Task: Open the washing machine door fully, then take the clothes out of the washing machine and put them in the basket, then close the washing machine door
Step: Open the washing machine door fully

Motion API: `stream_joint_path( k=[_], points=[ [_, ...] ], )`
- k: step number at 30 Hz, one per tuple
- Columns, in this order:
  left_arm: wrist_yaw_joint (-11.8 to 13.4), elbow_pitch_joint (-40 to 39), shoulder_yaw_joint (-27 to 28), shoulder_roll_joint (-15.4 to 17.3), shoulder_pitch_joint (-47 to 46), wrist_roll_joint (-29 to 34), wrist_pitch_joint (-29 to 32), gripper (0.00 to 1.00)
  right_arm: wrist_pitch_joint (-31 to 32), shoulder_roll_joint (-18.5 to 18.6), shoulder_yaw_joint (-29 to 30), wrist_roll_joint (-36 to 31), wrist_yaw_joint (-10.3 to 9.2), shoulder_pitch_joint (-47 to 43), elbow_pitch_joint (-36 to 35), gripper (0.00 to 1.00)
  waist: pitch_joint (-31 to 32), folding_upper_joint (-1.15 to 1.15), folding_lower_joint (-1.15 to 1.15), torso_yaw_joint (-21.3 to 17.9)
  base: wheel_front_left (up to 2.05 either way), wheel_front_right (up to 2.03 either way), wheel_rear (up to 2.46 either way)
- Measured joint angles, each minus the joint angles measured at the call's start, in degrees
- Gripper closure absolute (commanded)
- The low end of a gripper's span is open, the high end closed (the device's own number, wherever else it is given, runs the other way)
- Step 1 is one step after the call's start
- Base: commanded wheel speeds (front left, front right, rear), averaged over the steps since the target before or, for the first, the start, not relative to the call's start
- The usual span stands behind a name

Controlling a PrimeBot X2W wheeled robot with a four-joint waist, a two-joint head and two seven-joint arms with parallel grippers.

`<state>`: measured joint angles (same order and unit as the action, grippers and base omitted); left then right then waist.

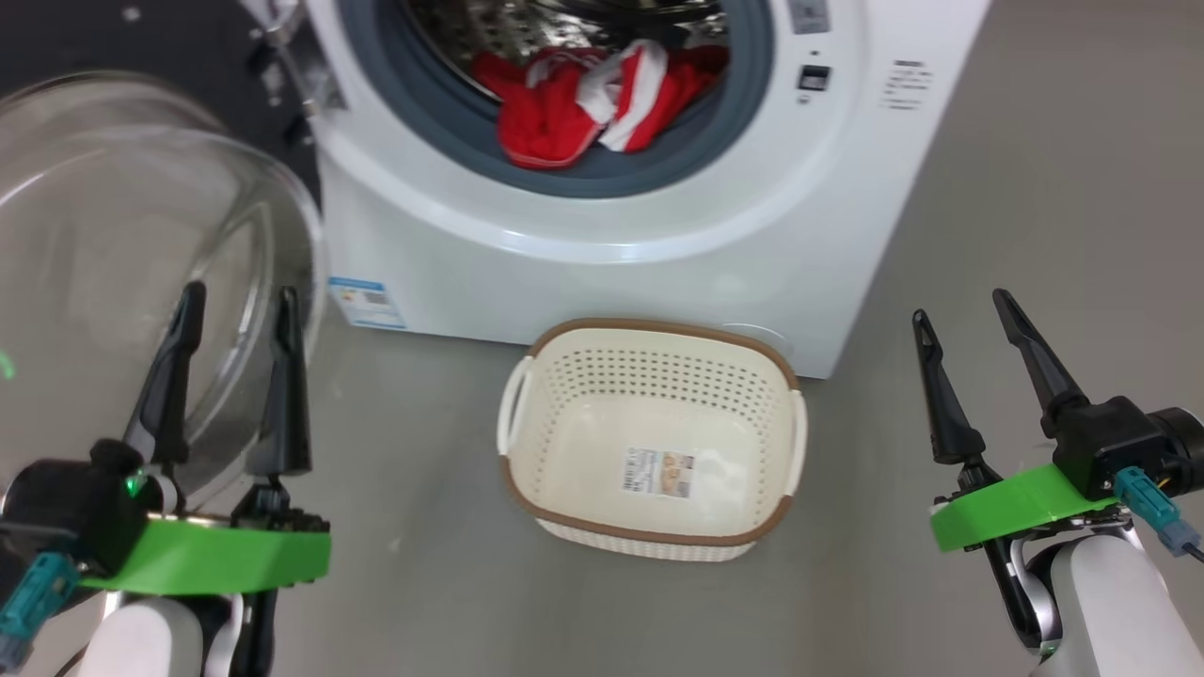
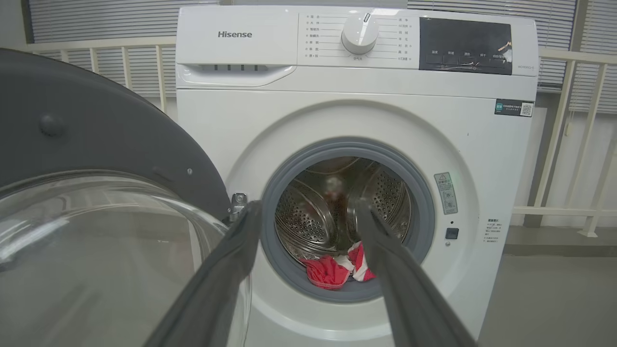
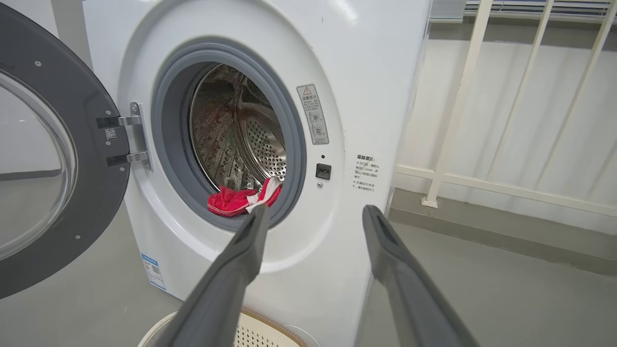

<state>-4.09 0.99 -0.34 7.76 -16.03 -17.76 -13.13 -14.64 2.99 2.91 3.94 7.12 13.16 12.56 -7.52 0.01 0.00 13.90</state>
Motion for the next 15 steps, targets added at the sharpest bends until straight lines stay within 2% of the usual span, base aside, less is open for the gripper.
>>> stream_joint_path(
  k=[7,15],
  points=[
    [-1.89,-0.32,-1.75,1.43,4.11,-0.67,-0.66,0.00,0.00,-0.02,0.63,0.16,0.00,-0.36,-0.70,0.00,-0.39,0.00,0.00,-5.74,0.00,0.00,0.00],
    [-2.05,1.32,-1.66,2.31,8.31,-0.94,-1.16,0.00,0.00,-0.07,0.60,0.18,0.00,-1.90,-1.72,0.00,-0.36,0.00,0.00,-11.22,0.00,0.00,0.00]
  ],
)
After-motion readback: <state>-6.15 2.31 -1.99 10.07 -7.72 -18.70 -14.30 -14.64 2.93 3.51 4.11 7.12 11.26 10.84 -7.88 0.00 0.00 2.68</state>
